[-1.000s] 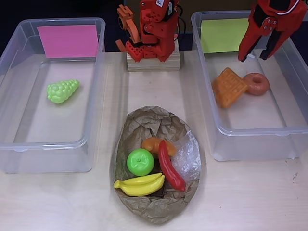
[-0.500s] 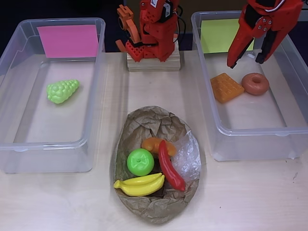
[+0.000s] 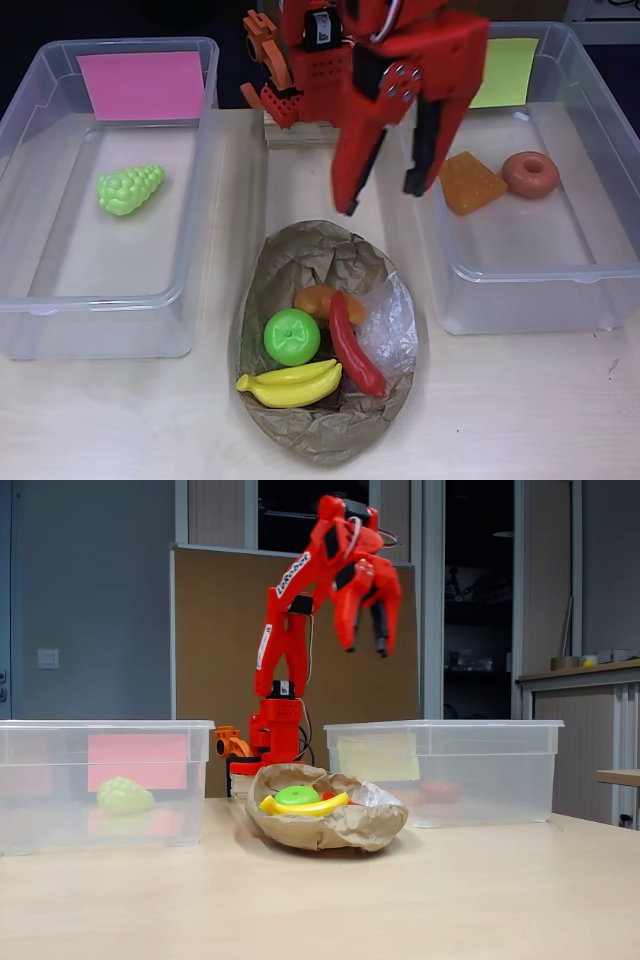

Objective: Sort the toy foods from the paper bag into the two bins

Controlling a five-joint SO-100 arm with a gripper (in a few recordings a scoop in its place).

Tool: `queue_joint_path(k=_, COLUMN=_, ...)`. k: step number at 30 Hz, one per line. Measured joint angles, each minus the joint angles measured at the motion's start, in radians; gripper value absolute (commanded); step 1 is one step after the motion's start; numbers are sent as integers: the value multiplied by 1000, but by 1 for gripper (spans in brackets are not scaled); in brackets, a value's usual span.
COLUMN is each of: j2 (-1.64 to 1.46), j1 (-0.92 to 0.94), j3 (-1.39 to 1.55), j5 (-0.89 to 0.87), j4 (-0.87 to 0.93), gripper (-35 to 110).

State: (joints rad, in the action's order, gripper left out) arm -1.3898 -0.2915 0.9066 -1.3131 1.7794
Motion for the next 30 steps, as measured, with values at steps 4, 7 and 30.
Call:
queue_joint_path(k=4, j2=8, j1=86, j3=199, j5=58, j4=-124, gripper=36)
queue_joint_path(k=7, j2=63, j1=127, j3=284, j5=81, j4=-206, gripper=39)
queue_joint_path(k=30, j2=460, j1=164, j3=72, j5=153, j4=-304, gripper=42)
